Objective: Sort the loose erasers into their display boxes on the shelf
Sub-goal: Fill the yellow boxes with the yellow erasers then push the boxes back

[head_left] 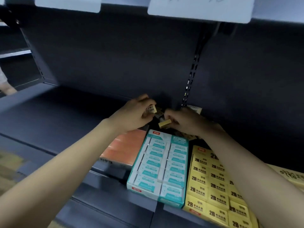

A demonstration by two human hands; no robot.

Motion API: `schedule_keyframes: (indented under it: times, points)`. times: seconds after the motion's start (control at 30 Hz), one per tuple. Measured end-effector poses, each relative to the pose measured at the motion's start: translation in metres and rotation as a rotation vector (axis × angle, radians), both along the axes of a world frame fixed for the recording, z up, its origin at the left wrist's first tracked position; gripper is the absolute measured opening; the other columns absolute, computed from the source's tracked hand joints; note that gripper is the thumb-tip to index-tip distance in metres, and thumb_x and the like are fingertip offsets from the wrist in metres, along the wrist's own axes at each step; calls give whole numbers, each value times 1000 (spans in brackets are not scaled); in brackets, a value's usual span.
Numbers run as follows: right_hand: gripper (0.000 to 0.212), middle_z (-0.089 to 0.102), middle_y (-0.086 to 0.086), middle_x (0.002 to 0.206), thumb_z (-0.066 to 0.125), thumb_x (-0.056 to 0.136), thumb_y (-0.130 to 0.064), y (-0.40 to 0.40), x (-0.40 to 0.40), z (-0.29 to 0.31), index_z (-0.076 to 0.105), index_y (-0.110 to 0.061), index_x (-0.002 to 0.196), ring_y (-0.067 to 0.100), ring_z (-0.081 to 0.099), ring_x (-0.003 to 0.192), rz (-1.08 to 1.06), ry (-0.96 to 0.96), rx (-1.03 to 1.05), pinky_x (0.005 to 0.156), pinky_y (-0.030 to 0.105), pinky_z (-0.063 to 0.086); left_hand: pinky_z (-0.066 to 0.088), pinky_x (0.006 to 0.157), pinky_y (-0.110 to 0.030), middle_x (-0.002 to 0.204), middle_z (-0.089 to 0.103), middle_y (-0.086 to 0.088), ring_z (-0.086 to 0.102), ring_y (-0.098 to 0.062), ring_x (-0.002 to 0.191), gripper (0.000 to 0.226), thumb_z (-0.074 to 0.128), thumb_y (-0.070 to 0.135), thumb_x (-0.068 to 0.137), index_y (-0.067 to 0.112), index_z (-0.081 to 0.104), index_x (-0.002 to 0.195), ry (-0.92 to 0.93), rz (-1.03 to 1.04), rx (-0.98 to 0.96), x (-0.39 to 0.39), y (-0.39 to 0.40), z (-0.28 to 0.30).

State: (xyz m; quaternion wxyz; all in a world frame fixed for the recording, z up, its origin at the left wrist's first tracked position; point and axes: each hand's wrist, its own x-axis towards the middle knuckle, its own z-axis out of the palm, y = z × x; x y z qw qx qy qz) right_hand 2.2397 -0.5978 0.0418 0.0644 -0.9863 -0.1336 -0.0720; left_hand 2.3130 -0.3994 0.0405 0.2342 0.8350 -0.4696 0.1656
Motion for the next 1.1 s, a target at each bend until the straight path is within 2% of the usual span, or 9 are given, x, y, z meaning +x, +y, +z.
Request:
schedule_keyframes:
  times: [0.27, 0.4, 0.53, 0.63, 0.73, 0.8, 0.87, 0.97, 1.1]
  points:
    - [22, 59, -10, 88, 68, 85, -20, -16, -80, 29, 67, -17, 106, 9, 59, 83, -279, 4, 345, 58, 12, 36, 46, 77, -27, 97, 66, -3, 61, -19, 91, 33, 63, 18, 81, 13, 60, 113, 295, 100, -232, -83, -41, 19]
    - [17, 57, -13, 97, 65, 86, -26, -19, -139, 32, 59, -23, 102, 4, 53, 91, -383, 41, 431, 67, 2, 35, 48, 77, -27, 81, 58, 19, 61, -16, 81, 30, 53, 15, 89, 22, 58, 118, 466, 41, -366, -129, -50, 17]
    - [9, 62, -10, 97, 63, 84, -26, -15, -186, 26, 55, -25, 89, 9, 59, 91, -427, 39, 542, 79, 30, 50, 46, 62, -25, 87, 65, -3, 59, -21, 74, 28, 43, 16, 96, 34, 59, 111, 643, 10, -385, -156, -56, 7]
    - [9, 65, -8, 91, 64, 85, -27, -12, -208, 22, 56, -26, 87, 12, 63, 85, -447, 27, 616, 79, 42, 53, 52, 76, -37, 93, 59, 12, 62, -26, 84, 32, 34, 15, 100, 40, 52, 109, 759, -18, -375, -173, -58, 4]
    - [10, 62, -12, 95, 60, 89, -26, -13, -223, 22, 59, -29, 99, 6, 62, 86, -462, -15, 622, 82, 31, 53, 54, 67, -23, 102, 60, 3, 66, -5, 77, 35, 31, 11, 100, 42, 45, 101, 926, -30, -428, -182, -56, -1]
    - [26, 54, -14, 95, 55, 93, -24, -15, -230, 22, 58, -33, 117, 1, 56, 84, -475, -67, 584, 79, 19, 47, 51, 70, -18, 102, 63, -2, 65, 2, 73, 31, 32, 9, 100, 38, 44, 103, 1022, -34, -454, -187, -55, -4]
    - [38, 43, -14, 89, 50, 95, -22, -14, -235, 22, 50, -35, 131, 0, 49, 81, -475, -92, 569, 78, 15, 43, 51, 75, -22, 98, 67, -1, 66, -1, 75, 26, 33, 9, 100, 30, 46, 108, 1083, -37, -463, -191, -54, -6]
    - [46, 44, -14, 93, 51, 95, -22, -13, -239, 21, 41, -32, 139, 5, 51, 92, -486, -67, 557, 88, 25, 48, 52, 75, -24, 98, 68, 0, 67, -7, 78, 25, 34, 5, 99, 24, 50, 106, 1182, -66, -480, -194, -53, -6]
    - [36, 57, -17, 92, 65, 87, -27, -11, -242, 19, 58, -29, 122, -2, 57, 83, -522, 7, 541, 75, 8, 46, 55, 72, -20, 105, 62, -5, 68, -12, 81, 28, 36, 1, 98, 23, 52, 101, 1272, -103, -517, -198, -49, -3]
